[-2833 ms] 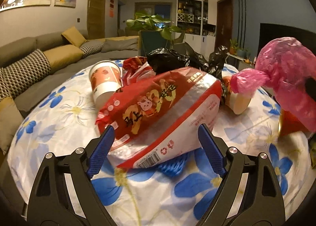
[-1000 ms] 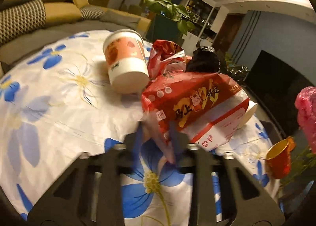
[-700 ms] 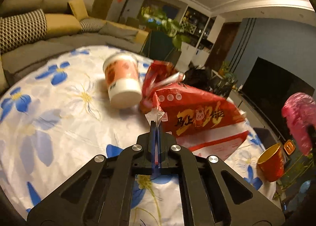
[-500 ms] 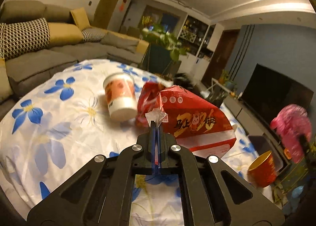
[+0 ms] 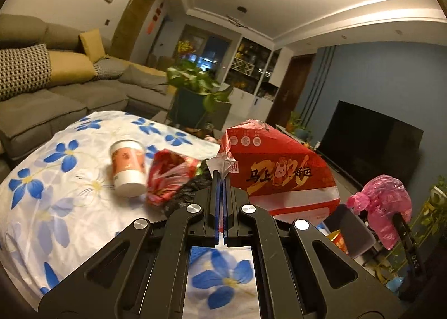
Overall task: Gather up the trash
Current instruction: 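Lift the red snack bag and pink bag and carry both toward the grey bin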
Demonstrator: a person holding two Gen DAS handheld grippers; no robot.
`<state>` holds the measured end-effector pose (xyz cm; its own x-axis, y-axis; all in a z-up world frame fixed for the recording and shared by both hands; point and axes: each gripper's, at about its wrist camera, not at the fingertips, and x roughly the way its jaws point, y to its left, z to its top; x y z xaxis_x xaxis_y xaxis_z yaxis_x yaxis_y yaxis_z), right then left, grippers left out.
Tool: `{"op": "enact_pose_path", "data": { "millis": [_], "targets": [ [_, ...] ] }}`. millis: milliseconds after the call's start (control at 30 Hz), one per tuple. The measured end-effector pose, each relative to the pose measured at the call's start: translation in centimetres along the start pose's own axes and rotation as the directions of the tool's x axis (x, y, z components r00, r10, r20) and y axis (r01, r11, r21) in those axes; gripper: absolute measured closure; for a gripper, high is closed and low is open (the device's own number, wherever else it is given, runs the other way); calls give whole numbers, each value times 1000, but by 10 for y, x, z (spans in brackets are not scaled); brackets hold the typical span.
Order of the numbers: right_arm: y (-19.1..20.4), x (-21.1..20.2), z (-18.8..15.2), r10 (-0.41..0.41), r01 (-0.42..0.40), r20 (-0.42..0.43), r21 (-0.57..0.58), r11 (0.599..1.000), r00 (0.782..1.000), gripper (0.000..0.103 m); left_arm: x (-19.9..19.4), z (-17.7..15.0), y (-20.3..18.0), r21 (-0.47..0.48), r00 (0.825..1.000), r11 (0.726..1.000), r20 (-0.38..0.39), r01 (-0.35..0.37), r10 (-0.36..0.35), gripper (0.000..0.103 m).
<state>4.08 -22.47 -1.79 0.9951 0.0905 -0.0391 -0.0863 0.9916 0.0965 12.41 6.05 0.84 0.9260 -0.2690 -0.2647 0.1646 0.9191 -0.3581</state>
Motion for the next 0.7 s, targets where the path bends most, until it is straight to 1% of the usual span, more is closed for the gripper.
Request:
{"op": "enact_pose_path", "data": {
  "millis": [67, 200, 400, 500, 700],
  "targets": [
    [-3, -4, 1, -16, 16, 7, 2, 1000, 1000, 95, 0, 0, -8, 15, 1000, 1000, 5, 10, -10, 103],
    [-11, -11, 1, -50, 50, 17, 3, 999, 999, 95, 7, 1, -29, 50, 998, 997, -6, 57, -56, 103],
    [-23, -20, 4, -93, 93, 35, 7, 996, 995, 95, 17, 4, -52, 68, 993, 991, -15, 115, -114, 103],
    [-27, -20, 6, -116, 115, 39, 12, 993, 993, 95, 26, 7, -67, 73, 988, 986, -29, 153, -151, 103],
    [-38, -20, 12, -180, 180, 53, 16, 984, 982, 95, 50, 6, -95, 87, 978, 975, -55, 205, -200, 103]
  ]
}}
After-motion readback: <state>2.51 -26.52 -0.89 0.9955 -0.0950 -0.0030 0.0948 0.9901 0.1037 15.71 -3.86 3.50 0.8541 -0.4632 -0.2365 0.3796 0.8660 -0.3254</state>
